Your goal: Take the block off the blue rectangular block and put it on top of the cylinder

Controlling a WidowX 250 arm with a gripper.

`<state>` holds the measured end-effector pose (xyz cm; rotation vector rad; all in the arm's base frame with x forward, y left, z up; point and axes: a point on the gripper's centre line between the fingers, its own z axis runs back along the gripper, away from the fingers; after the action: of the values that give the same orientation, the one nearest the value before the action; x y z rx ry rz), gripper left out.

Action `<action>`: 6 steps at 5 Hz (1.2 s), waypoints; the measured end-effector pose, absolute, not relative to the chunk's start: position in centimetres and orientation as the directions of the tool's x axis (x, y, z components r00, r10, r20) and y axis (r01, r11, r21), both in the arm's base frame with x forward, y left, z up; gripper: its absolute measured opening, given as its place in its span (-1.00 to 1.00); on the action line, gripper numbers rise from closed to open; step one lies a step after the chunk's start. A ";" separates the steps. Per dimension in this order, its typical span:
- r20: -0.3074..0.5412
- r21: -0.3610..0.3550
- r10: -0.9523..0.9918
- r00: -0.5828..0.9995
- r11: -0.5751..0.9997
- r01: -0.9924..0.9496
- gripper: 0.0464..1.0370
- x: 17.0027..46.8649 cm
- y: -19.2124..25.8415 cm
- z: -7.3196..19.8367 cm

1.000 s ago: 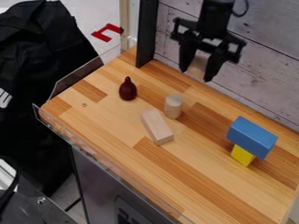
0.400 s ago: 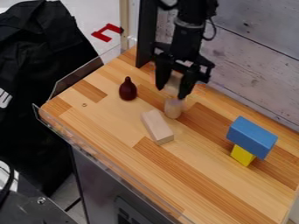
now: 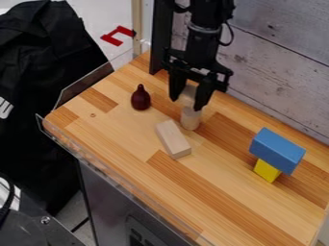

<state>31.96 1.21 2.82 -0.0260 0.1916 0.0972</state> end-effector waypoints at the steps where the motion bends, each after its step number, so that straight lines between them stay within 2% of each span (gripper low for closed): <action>1: -0.194 -0.025 0.080 0.978 0.996 -0.087 0.04 32.1 0.9 2.6; 4: -0.198 -0.040 0.071 0.978 0.996 -0.080 0.04 32.3 0.5 2.4; 5: -0.201 -0.048 0.080 0.976 0.995 -0.091 0.18 32.2 0.7 2.4; 6: -0.230 -0.073 0.089 0.969 0.991 -0.108 0.74 31.9 0.4 2.0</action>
<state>31.92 0.38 1.95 -0.0856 0.2279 0.0996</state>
